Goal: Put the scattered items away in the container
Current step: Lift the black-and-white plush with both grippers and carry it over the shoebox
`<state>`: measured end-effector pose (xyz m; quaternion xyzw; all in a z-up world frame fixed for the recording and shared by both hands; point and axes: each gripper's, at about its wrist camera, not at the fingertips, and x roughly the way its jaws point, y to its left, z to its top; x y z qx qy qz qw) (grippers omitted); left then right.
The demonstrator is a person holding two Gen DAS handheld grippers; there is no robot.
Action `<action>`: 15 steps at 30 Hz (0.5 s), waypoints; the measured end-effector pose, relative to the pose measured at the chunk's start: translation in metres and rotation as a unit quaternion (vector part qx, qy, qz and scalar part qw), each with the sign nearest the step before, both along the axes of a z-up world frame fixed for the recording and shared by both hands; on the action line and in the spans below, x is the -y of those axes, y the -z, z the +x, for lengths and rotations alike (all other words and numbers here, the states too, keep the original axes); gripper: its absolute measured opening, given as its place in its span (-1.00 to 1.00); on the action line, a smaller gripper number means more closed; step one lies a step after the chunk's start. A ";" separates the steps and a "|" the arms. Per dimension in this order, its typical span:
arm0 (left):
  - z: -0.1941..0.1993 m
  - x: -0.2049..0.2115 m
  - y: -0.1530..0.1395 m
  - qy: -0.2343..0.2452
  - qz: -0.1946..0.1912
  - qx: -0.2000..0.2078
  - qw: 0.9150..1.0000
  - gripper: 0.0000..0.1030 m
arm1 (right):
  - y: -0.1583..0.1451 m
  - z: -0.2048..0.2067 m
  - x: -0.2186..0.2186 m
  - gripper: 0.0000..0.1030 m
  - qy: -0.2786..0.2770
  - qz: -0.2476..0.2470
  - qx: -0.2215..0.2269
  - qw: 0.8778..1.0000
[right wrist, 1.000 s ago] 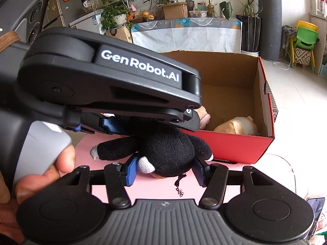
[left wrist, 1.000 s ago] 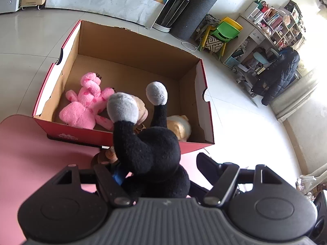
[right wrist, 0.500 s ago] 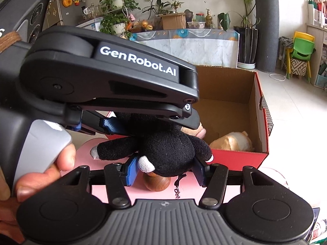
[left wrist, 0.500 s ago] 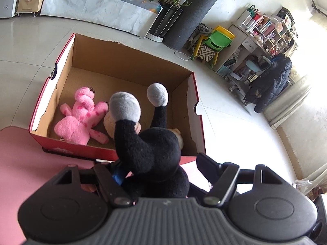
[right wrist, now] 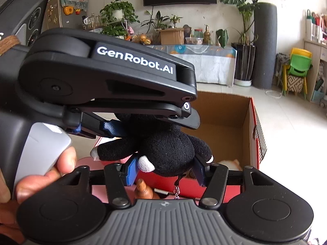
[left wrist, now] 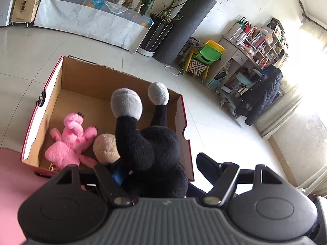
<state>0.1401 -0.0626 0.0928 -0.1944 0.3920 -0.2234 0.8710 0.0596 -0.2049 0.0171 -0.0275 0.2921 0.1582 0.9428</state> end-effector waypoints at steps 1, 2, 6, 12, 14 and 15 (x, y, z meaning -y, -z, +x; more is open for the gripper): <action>0.002 0.000 -0.001 0.001 0.000 0.003 1.000 0.38 | -0.001 0.002 0.000 0.09 -0.002 -0.003 0.005 1.000; 0.005 0.000 -0.002 0.002 0.000 0.007 1.000 0.38 | -0.003 0.004 0.000 0.09 -0.003 -0.006 0.010 1.000; 0.015 -0.001 -0.004 0.000 -0.021 0.013 1.000 0.38 | -0.006 0.014 0.000 0.09 -0.011 -0.017 0.034 0.999; 0.032 0.004 -0.004 -0.002 -0.024 0.023 0.999 0.38 | 0.000 0.034 0.004 0.09 -0.007 -0.002 0.040 0.999; 0.038 0.005 -0.003 -0.001 -0.026 0.027 0.999 0.38 | 0.001 0.040 0.005 0.09 -0.006 -0.003 0.044 0.999; 0.041 0.006 -0.002 -0.001 -0.029 0.028 0.999 0.38 | 0.002 0.043 0.006 0.09 -0.006 -0.002 0.046 0.999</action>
